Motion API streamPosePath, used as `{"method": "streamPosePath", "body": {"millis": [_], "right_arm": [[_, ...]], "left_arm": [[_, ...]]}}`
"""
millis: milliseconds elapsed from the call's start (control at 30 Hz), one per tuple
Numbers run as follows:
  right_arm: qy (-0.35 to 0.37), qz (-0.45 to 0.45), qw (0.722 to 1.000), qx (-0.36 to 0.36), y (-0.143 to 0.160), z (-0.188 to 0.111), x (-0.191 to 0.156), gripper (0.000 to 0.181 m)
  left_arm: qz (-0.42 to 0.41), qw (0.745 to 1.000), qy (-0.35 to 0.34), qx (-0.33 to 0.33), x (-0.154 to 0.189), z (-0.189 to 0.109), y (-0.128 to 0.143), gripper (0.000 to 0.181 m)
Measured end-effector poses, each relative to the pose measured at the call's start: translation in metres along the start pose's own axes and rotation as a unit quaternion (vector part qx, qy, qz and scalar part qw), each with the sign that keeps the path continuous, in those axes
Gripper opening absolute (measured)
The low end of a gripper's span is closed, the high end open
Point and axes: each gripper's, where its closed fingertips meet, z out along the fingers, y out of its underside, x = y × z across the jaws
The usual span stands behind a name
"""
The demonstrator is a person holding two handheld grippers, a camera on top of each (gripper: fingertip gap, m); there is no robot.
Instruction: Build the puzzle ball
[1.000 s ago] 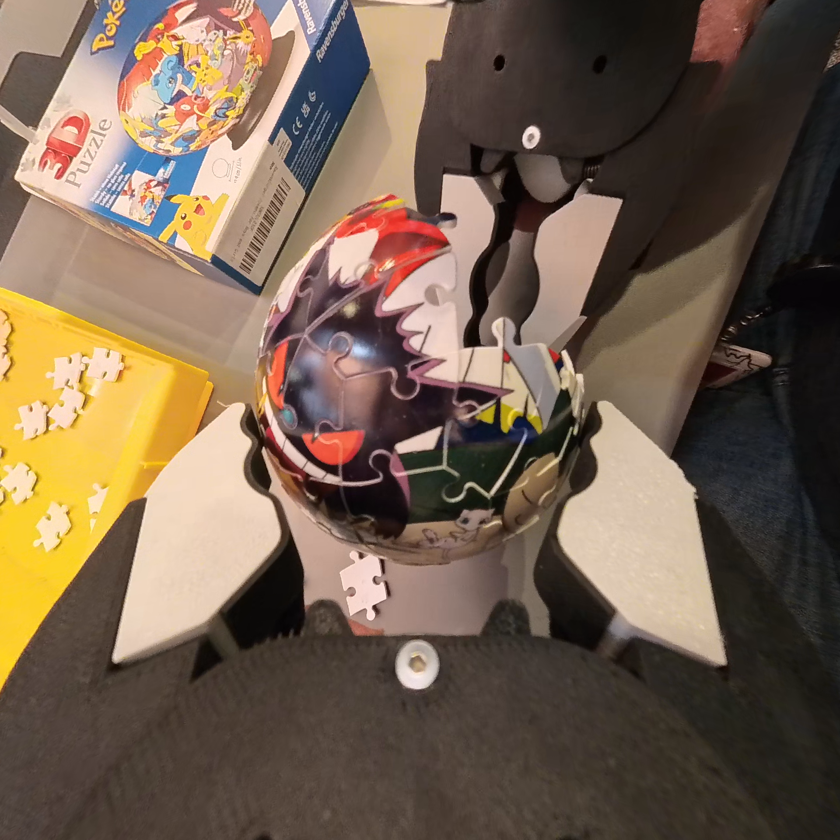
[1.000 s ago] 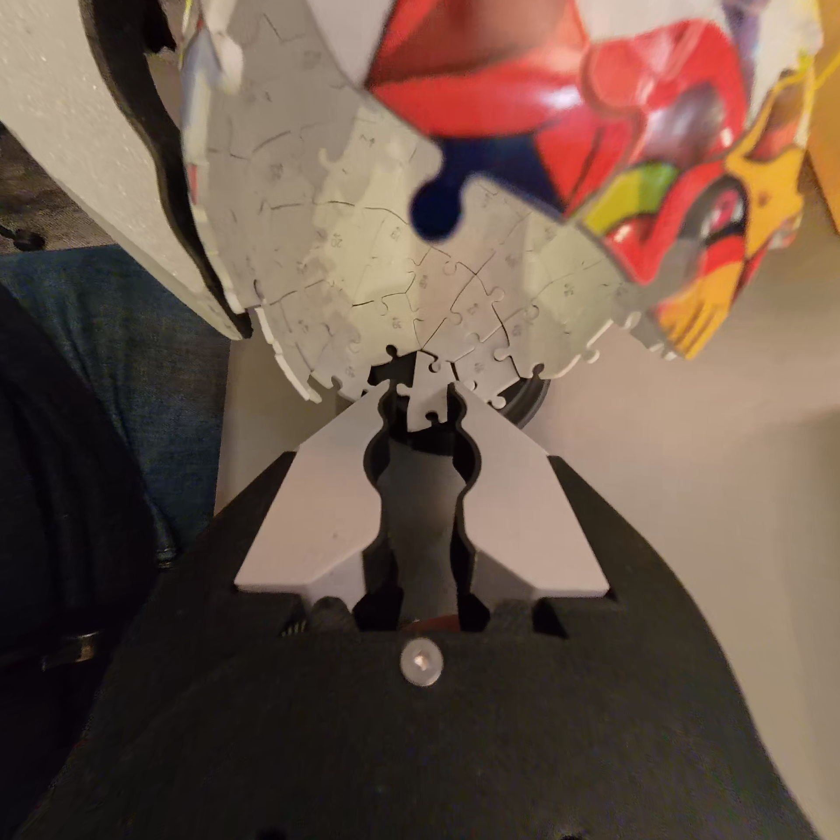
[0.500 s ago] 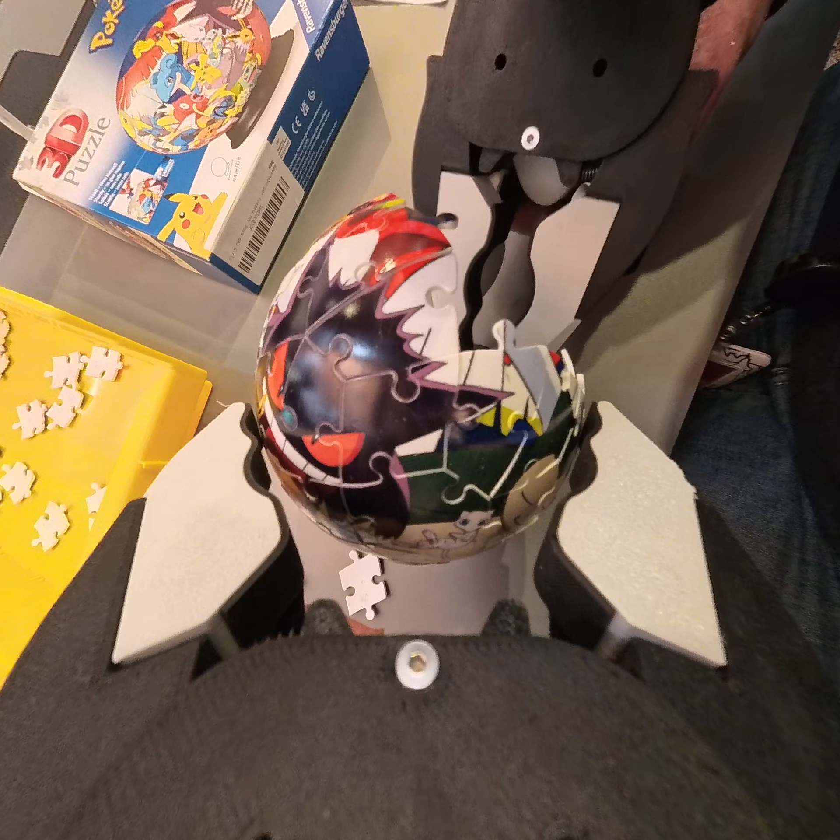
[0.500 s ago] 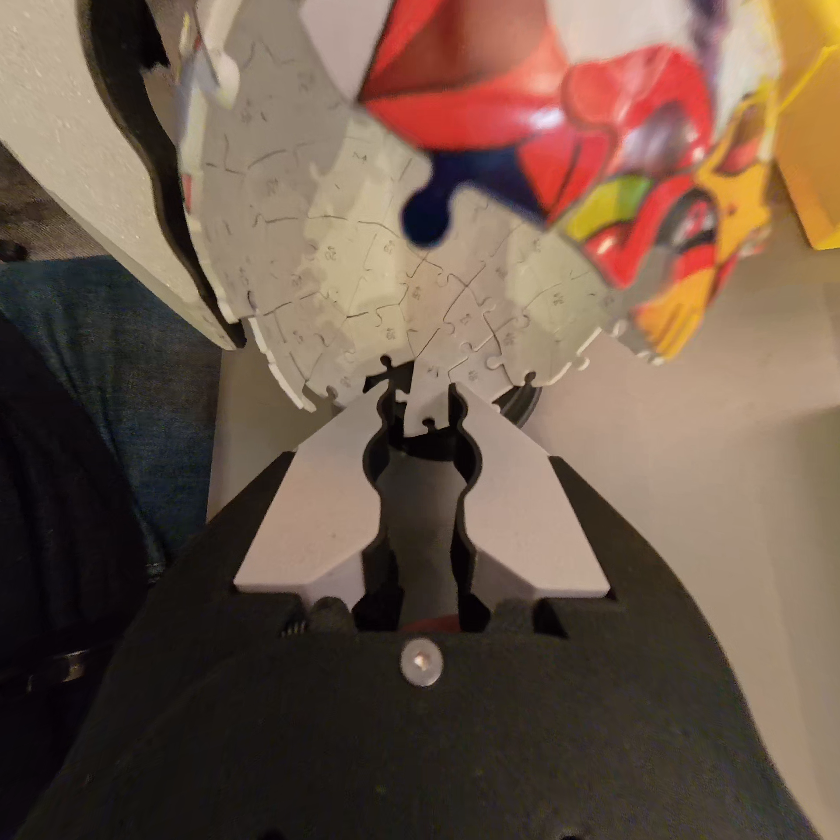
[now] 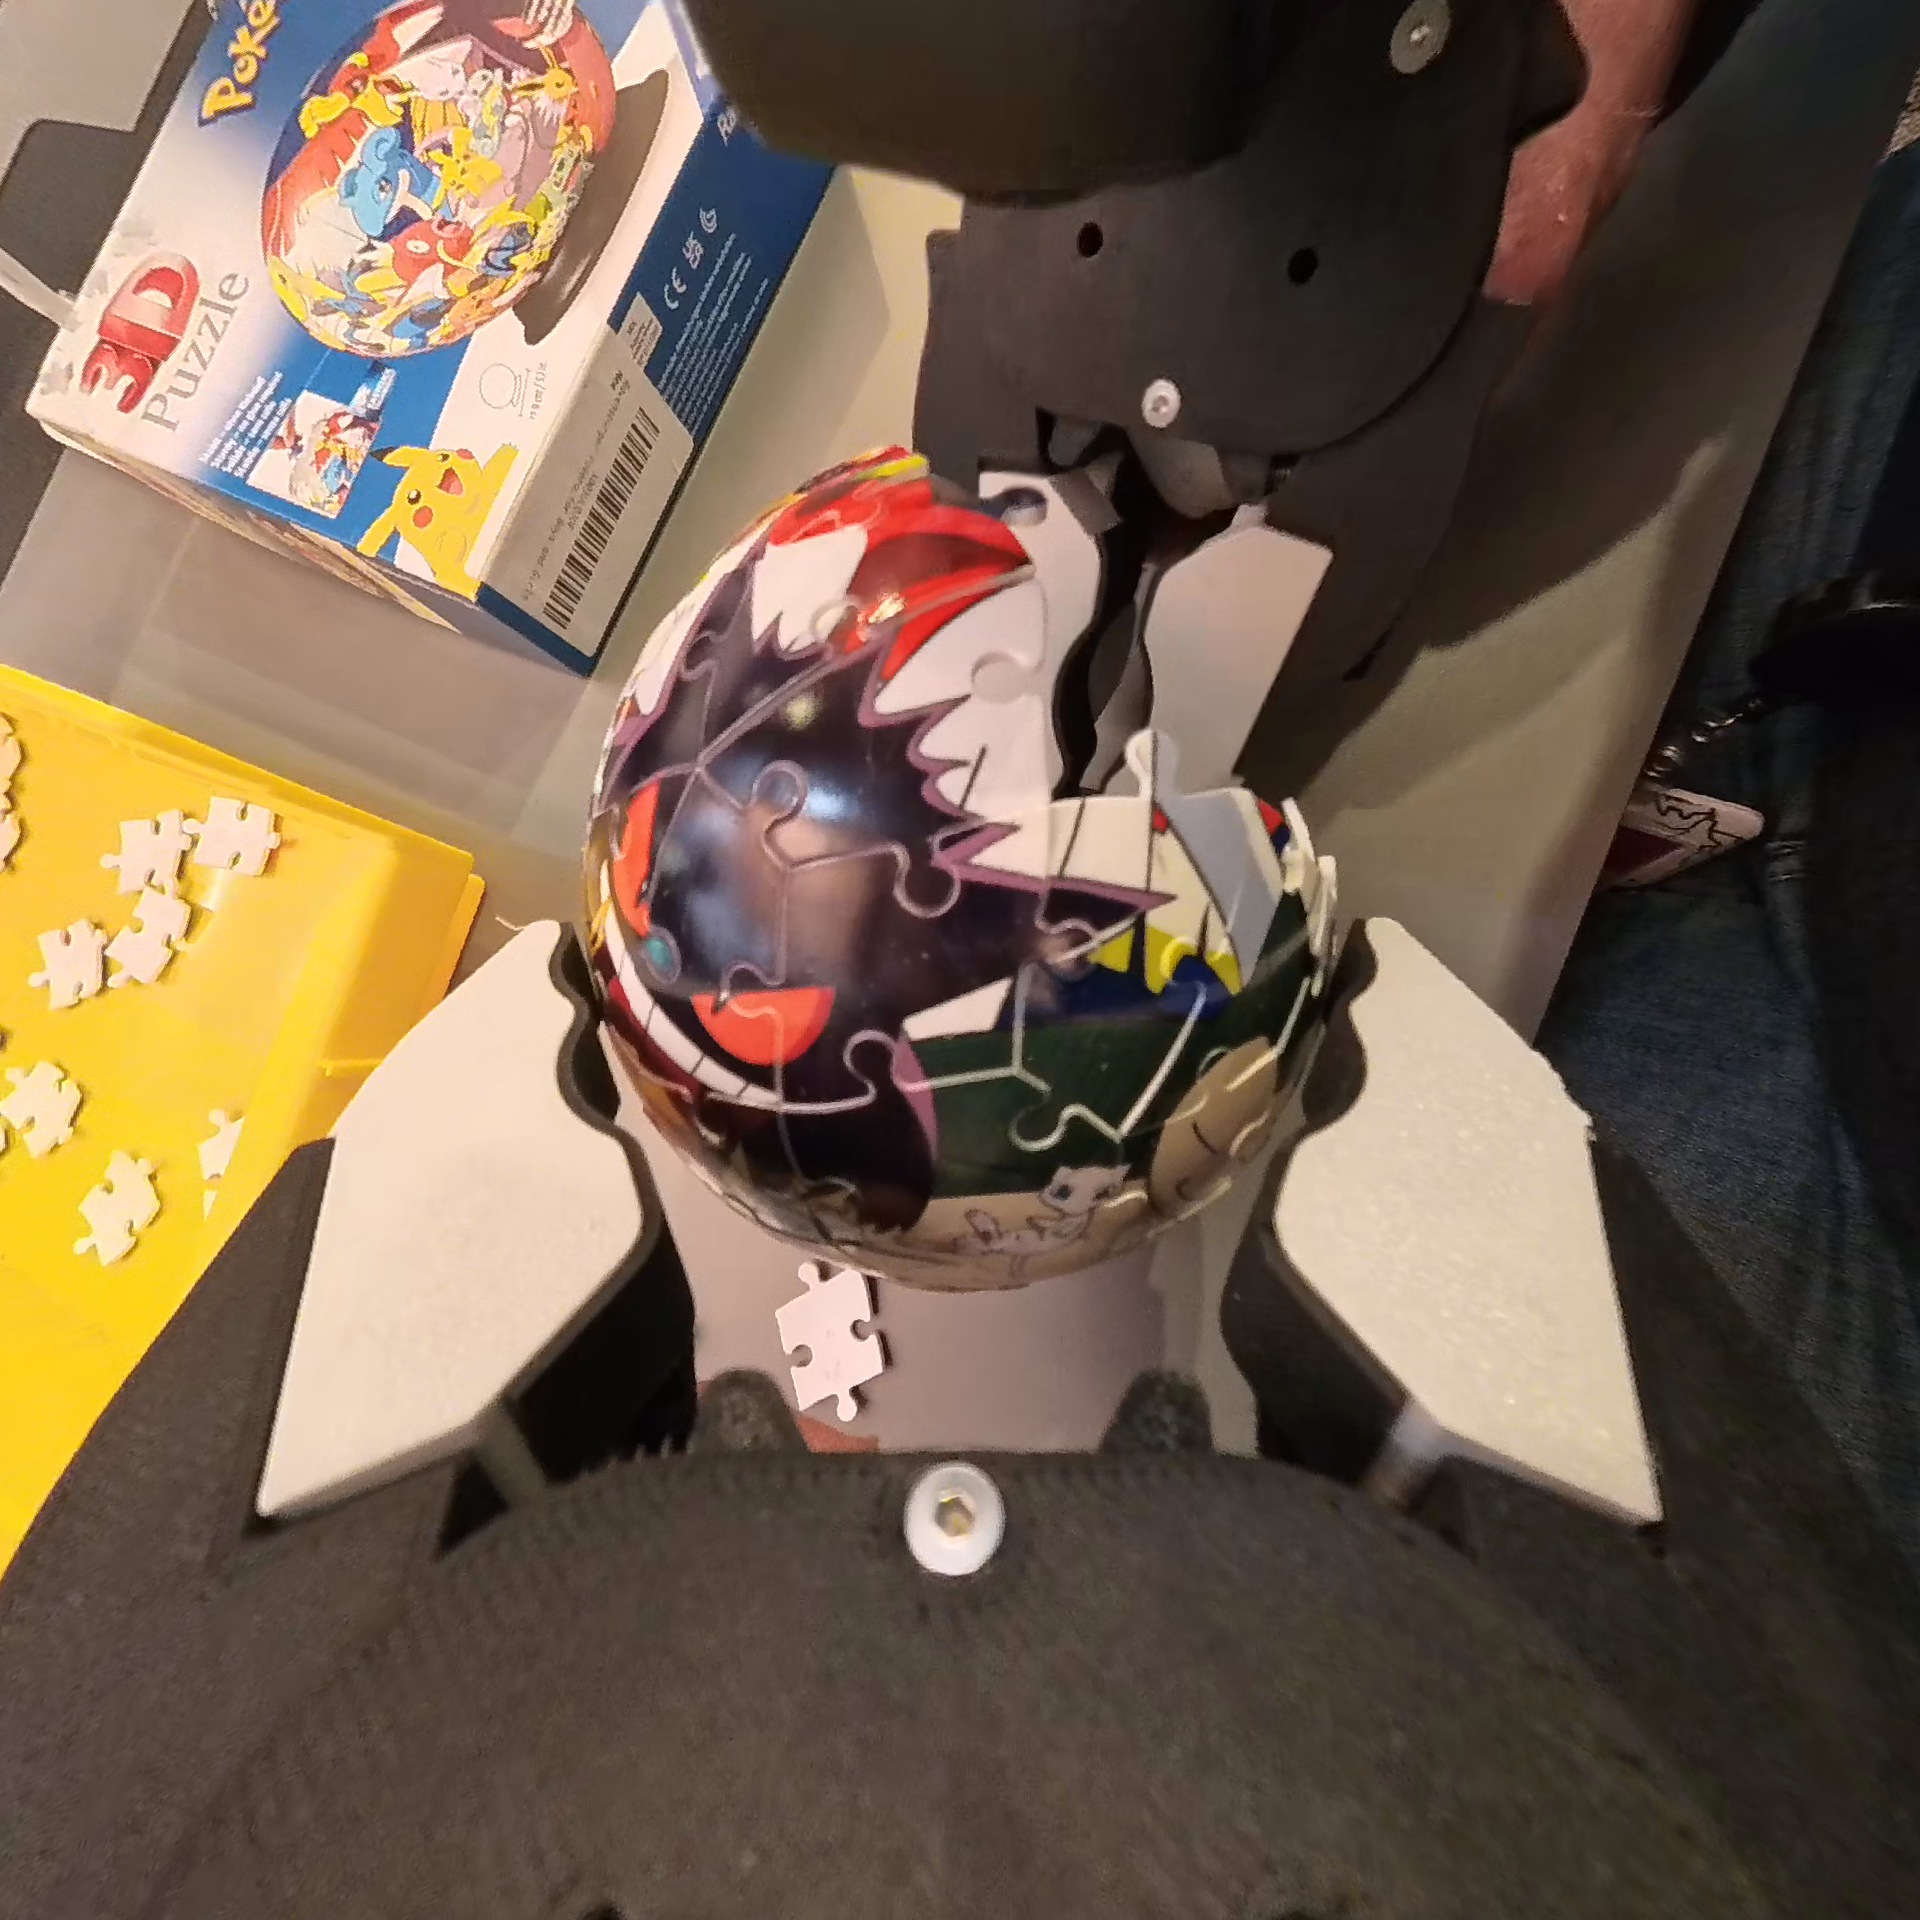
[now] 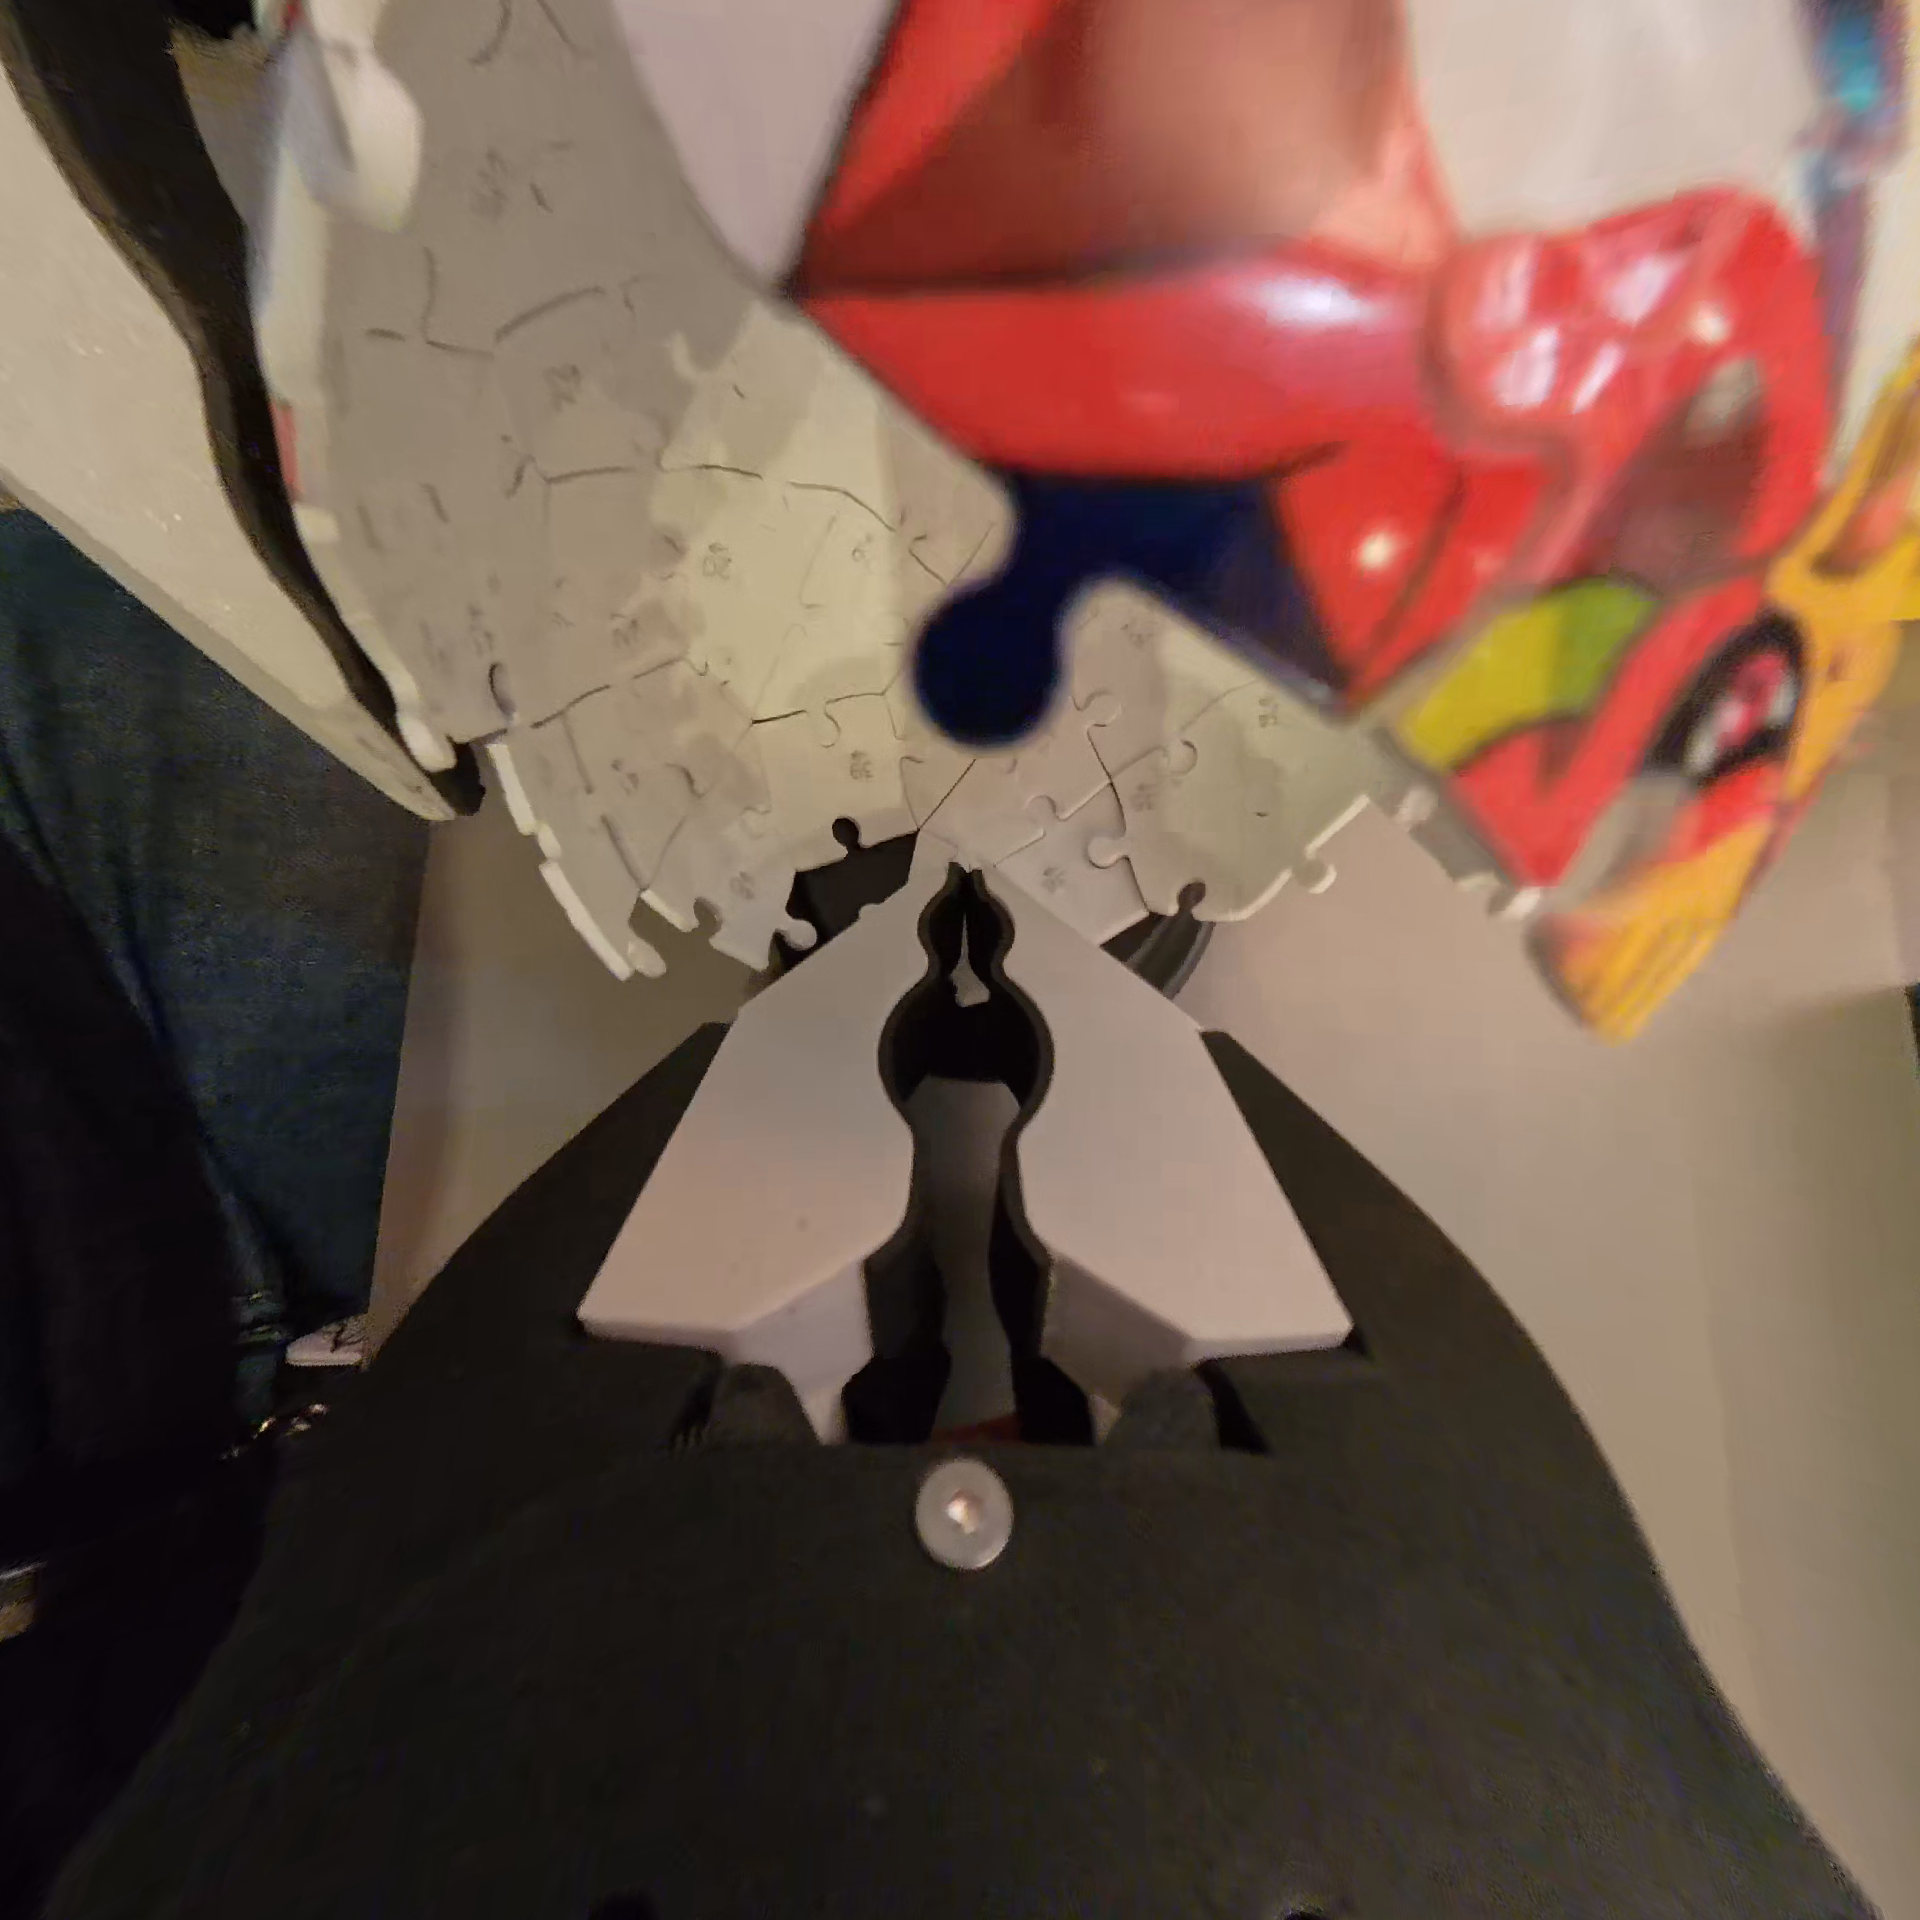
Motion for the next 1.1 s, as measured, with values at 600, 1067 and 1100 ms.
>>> {"method": "streamPosePath", "body": {"millis": [600, 1067, 1100], "right_arm": [[0.024, -0.007, 0.999, 0.026, 0.004, -0.040, 0.023, 0.000], [0.050, 0.027, 0.998, 0.031, 0.028, -0.084, 0.037, 0.014], [0.049, 0.031, 0.998, 0.031, 0.030, -0.086, 0.037, 0.015]], "left_arm": [[-0.003, 1.000, -0.008, 0.001, -0.003, -0.001, 0.002, 0.129], [-0.007, 1.000, -0.016, 0.019, -0.002, 0.000, 0.001, 0.130], [-0.008, 1.000, -0.017, 0.020, -0.002, 0.000, 0.001, 0.130]]}}
